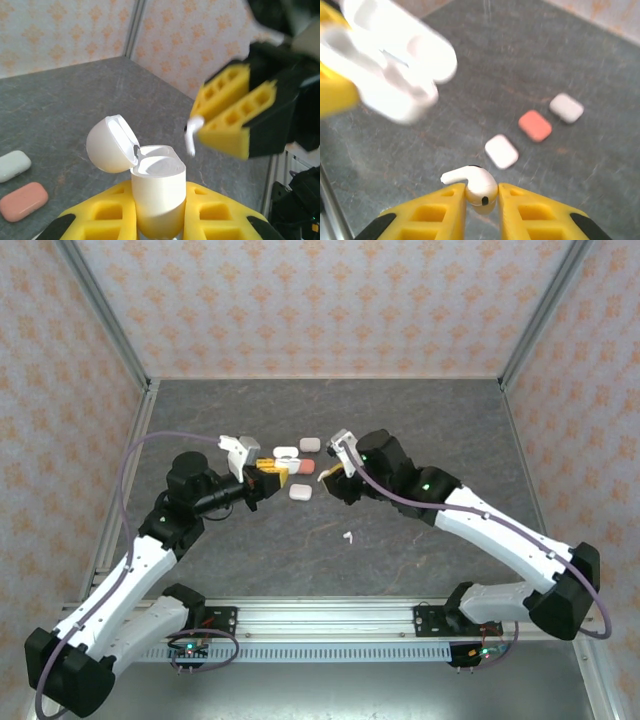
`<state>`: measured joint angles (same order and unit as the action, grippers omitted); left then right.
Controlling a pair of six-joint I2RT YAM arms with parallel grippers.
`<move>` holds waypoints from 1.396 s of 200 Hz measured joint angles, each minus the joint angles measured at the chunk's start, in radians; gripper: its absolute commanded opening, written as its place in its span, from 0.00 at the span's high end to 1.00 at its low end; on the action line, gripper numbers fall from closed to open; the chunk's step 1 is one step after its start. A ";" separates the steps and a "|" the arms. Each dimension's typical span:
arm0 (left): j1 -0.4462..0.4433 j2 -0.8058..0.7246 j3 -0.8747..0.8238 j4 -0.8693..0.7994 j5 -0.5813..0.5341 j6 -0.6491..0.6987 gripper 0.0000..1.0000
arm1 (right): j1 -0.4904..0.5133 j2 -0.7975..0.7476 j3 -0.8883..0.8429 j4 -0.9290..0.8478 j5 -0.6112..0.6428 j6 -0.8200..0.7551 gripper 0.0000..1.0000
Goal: Insert the wireless bluetooth earbuds into the charging case
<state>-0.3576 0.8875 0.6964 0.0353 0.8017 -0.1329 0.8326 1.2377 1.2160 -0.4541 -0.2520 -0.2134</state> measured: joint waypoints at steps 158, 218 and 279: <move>-0.038 0.067 0.010 0.003 0.108 0.023 1.00 | 0.029 0.095 0.128 -0.010 -0.097 -0.169 0.78; -0.042 0.067 0.010 0.002 0.107 0.026 1.00 | 0.029 0.129 0.130 -0.014 -0.157 -0.168 0.78; -0.042 0.063 0.010 0.002 0.108 0.030 1.00 | 0.028 0.133 0.145 -0.037 -0.183 -0.165 0.77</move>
<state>-0.4000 0.9504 0.7059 0.0376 0.9100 -0.1032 0.8604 1.3708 1.3609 -0.4908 -0.4347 -0.3786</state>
